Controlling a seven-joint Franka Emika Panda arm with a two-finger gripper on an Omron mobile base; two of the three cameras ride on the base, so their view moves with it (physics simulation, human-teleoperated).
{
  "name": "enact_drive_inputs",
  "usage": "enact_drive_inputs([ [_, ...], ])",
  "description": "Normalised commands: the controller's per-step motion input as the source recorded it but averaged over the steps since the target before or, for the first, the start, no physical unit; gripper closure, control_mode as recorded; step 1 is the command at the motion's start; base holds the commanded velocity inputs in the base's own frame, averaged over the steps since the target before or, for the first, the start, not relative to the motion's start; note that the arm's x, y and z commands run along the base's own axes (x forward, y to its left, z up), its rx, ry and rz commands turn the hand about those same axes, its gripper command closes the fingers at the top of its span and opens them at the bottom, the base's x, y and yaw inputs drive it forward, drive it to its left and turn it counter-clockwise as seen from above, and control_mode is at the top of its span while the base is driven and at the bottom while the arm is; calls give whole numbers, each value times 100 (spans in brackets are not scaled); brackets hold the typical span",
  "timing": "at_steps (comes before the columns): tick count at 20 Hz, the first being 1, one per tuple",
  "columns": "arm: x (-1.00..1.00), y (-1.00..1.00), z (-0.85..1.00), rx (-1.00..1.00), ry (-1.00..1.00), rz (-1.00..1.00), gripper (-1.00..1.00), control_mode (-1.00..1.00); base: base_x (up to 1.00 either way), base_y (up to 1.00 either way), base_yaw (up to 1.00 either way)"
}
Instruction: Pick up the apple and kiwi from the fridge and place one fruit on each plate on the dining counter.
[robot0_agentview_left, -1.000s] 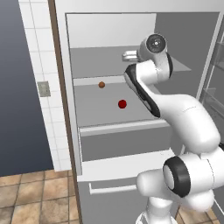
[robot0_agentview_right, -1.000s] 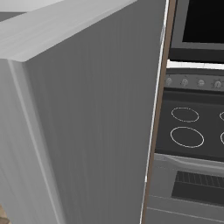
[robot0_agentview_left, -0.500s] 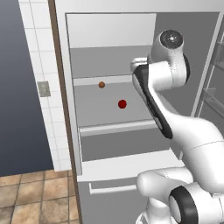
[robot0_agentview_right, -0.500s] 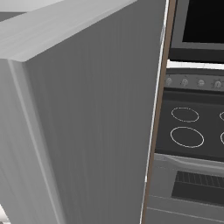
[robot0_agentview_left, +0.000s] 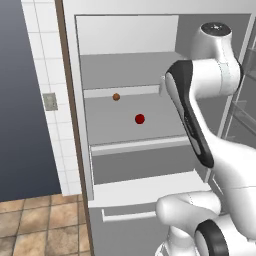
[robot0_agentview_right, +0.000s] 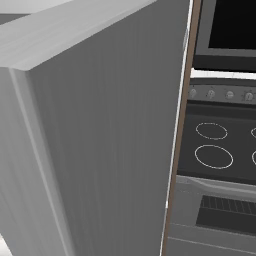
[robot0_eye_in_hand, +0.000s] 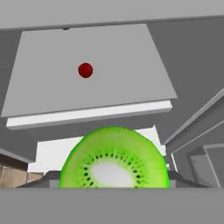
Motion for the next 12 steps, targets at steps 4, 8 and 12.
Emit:
enact_drive_inputs([
  [4,-68,0,-39,11,37,0,100,-100,0,0,0],
  [8,-43,-1,-66,9,35,0,100,-100,0,0,0],
  [12,-31,0,-66,1,18,0,100,-100,0,0,0],
])
